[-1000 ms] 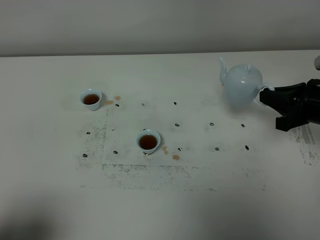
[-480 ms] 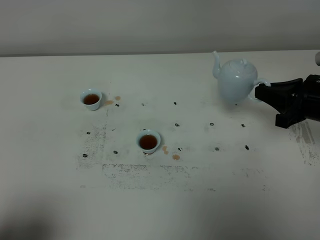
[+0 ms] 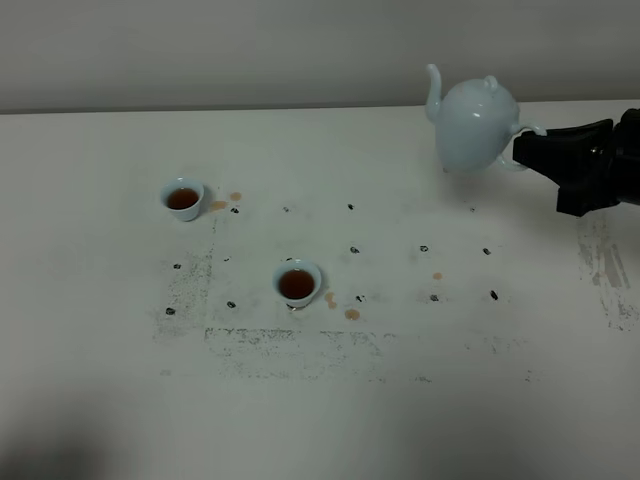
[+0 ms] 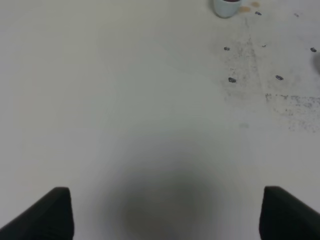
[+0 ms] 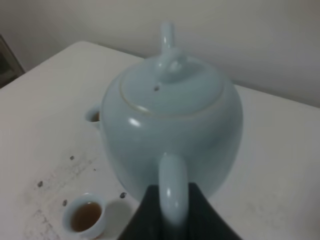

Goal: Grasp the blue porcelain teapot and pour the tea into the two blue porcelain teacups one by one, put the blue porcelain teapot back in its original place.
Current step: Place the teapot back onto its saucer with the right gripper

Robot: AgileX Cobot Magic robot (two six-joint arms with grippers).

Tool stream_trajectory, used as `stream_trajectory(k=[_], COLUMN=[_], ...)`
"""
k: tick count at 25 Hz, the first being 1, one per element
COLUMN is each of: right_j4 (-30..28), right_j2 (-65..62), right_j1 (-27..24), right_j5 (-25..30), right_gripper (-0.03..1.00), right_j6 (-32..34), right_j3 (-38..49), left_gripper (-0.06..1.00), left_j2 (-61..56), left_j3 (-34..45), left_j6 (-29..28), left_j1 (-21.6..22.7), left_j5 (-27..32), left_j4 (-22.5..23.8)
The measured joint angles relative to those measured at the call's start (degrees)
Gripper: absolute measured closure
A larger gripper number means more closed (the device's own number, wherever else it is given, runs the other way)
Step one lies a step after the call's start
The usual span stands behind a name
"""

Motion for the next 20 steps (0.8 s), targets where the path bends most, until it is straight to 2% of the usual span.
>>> stream_trajectory(k=[14,20], right_j4=[-10.7,-12.4], right_j2=[-2.8,-3.9], right_j1=[3.0,3.0], right_j5=[-3.1,-3.5], right_gripper=[0.93,0.93], right_j6=[14.0,17.1], right_j3=[-6.7,-7.2], left_gripper=[0.22,0.22], left_j2=[0.0,0.0], left_j3=[0.0,0.0], left_j6=[0.0,0.0], left_j1=[0.0,0.0], left_j5=[0.0,0.0], left_j4=[0.0,0.0])
